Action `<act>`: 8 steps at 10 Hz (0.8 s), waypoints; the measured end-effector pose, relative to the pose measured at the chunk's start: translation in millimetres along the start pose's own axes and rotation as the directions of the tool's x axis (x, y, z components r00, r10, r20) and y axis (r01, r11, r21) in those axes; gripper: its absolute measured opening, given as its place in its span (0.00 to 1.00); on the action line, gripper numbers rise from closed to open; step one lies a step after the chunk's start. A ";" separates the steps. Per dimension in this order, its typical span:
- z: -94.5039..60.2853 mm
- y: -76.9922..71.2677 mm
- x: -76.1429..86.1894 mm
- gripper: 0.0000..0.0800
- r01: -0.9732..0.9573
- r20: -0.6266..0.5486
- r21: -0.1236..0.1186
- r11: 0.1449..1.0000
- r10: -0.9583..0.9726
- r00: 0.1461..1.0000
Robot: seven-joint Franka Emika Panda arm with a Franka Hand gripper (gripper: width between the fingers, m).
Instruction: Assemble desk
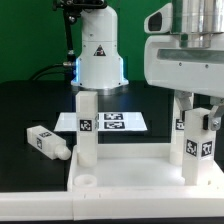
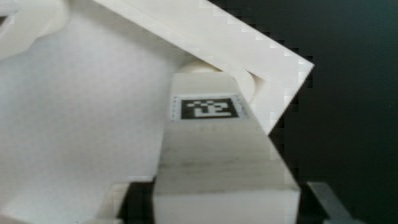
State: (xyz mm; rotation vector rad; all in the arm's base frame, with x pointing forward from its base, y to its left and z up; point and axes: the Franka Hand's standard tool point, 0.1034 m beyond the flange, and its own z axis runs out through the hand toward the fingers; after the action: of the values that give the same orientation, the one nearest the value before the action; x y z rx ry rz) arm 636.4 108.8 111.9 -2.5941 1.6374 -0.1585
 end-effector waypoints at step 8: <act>1.9 -1.9 -5.0 0.60 -0.690 0.074 0.015 0.724 0.687 0.723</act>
Offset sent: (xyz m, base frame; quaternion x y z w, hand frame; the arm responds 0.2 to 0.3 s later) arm -0.0051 -0.0122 -0.0041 0.0111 -0.0060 0.4707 0.8822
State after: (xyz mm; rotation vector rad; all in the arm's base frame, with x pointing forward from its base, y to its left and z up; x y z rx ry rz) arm 636.2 114.1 110.0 -1.7479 2.4008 -0.0574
